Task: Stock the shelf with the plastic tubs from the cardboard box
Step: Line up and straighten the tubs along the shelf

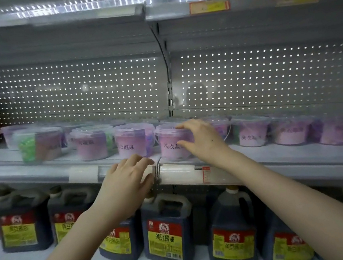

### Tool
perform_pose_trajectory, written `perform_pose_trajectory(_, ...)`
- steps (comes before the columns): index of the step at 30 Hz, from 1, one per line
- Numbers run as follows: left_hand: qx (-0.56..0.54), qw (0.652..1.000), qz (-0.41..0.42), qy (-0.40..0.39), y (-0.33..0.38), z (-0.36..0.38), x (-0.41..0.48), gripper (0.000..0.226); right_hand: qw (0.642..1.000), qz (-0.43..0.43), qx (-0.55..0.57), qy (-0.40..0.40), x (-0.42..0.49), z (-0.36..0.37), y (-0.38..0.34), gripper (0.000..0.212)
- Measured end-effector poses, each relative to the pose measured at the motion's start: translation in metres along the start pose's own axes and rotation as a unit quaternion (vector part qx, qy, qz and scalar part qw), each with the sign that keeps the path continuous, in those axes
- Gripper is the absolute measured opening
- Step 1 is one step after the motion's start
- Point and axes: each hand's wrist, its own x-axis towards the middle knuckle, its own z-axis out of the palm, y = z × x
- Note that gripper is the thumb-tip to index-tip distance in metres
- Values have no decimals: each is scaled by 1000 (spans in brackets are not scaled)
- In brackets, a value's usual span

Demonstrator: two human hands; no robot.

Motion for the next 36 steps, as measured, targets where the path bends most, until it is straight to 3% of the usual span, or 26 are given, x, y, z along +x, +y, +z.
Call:
perform_pose_trajectory(4, -13, 1000, -2, -7, -2, 4, 4, 38, 999, -12, -47, 18, 5, 5, 0, 39)
perform_pose_trajectory(8, -31, 999, 13, -6, 7, 12, 13, 34, 998, -18, -24, 57, 3, -3, 12, 24)
perform_pose_trajectory(19, -73, 993, 87, -18, 93, 42, 55, 39, 992, 65, -42, 101, -52, -79, 101, 25)
perform_pose_trajectory(26, -89, 985, 150, 1, 175, 69, 86, 71, 979, 128, -76, 142, -106, -144, 172, 22)
perform_pose_trajectory(36, -92, 976, 196, 22, 297, 92, 118, 51, 958, 211, -92, 168, -172, -227, 267, 24)
